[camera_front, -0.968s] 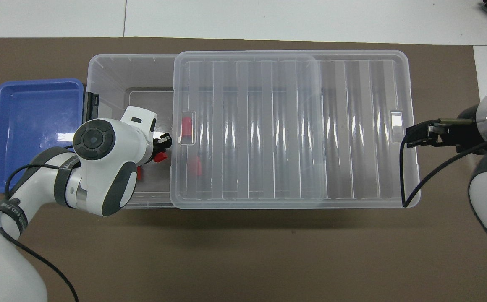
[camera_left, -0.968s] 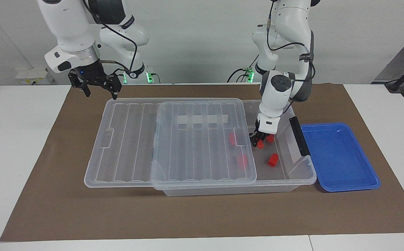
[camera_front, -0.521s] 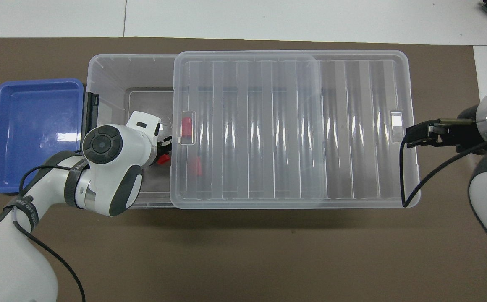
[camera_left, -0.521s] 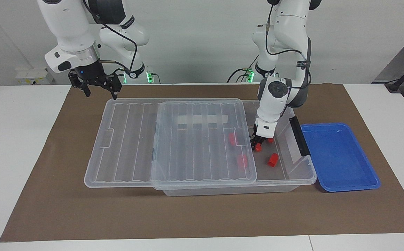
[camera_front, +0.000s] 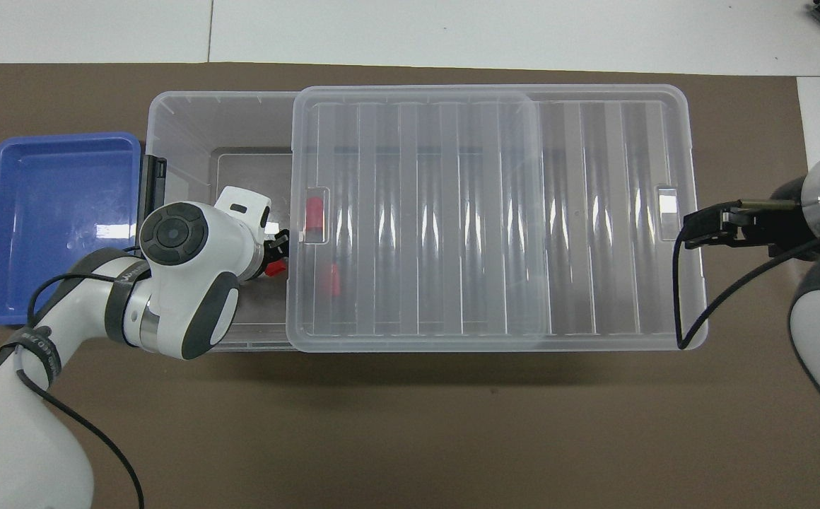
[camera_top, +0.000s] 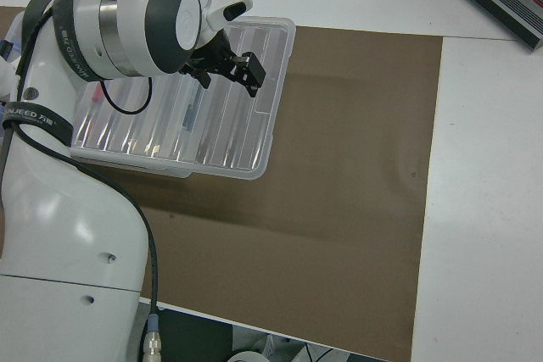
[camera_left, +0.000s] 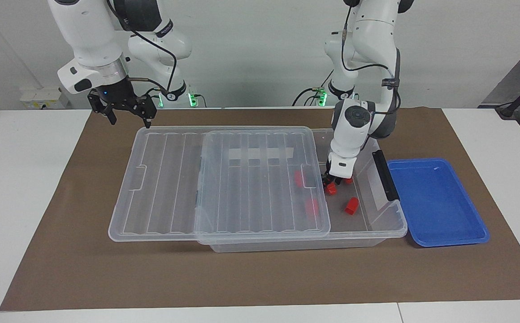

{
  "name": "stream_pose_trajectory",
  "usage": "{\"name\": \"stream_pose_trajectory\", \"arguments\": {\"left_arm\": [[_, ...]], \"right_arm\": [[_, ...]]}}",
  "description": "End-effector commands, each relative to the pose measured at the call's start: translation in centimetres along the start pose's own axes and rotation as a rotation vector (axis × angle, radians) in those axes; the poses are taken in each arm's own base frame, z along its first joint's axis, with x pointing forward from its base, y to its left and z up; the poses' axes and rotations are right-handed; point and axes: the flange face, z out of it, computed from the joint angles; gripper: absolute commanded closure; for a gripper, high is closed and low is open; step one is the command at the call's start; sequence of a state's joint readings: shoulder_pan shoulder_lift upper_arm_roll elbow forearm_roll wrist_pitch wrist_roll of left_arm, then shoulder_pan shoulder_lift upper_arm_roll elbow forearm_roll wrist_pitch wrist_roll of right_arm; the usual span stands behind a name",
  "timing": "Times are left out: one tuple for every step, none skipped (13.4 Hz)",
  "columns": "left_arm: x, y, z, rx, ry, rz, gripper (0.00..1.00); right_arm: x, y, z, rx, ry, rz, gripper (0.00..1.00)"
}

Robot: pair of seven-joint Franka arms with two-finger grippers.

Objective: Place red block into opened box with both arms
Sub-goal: 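Lower the red block into the box and open the left gripper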

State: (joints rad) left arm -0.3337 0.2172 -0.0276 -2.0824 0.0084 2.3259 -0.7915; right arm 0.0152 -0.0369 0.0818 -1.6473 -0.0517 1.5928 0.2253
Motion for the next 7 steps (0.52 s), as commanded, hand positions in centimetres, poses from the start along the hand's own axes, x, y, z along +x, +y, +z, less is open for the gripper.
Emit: {"name": "stream_pose_trajectory", "arguments": {"left_arm": [[1.4,0.1,-10.4,0.046,-0.041,-0.002,0.10],[1.7,0.0,-13.7,0.067,-0.063,-0.005,0.12],[2.2,-0.2,-16.9,0.079,-0.073,-0.013,0.24],[2.6,-0.7,-19.2,0.089,-0.085,-0.012,0.37],[2.9,-1.5,-20.8,0.096,-0.095,0.004,0.40],[3.4,-3.4,-23.0,0.087,-0.092,0.037,0.40],[3.9,-5.7,-25.0,0.071,-0.082,0.071,0.41]], "right_arm": [[-0.2,0.4,0.0,0.013,-0.006,-0.010,0.00],[-0.2,0.4,0.0,0.013,-0.006,-0.010,0.00],[-0.2,0.4,0.0,0.013,-0.006,-0.010,0.00],[-0.2,0.4,-0.1,0.014,-0.004,-0.010,0.00],[-0.2,0.4,0.0,0.013,-0.006,-0.010,0.00],[-0.2,0.4,0.0,0.013,-0.006,-0.010,0.00],[-0.2,0.4,0.0,0.013,-0.006,-0.010,0.00]]}}
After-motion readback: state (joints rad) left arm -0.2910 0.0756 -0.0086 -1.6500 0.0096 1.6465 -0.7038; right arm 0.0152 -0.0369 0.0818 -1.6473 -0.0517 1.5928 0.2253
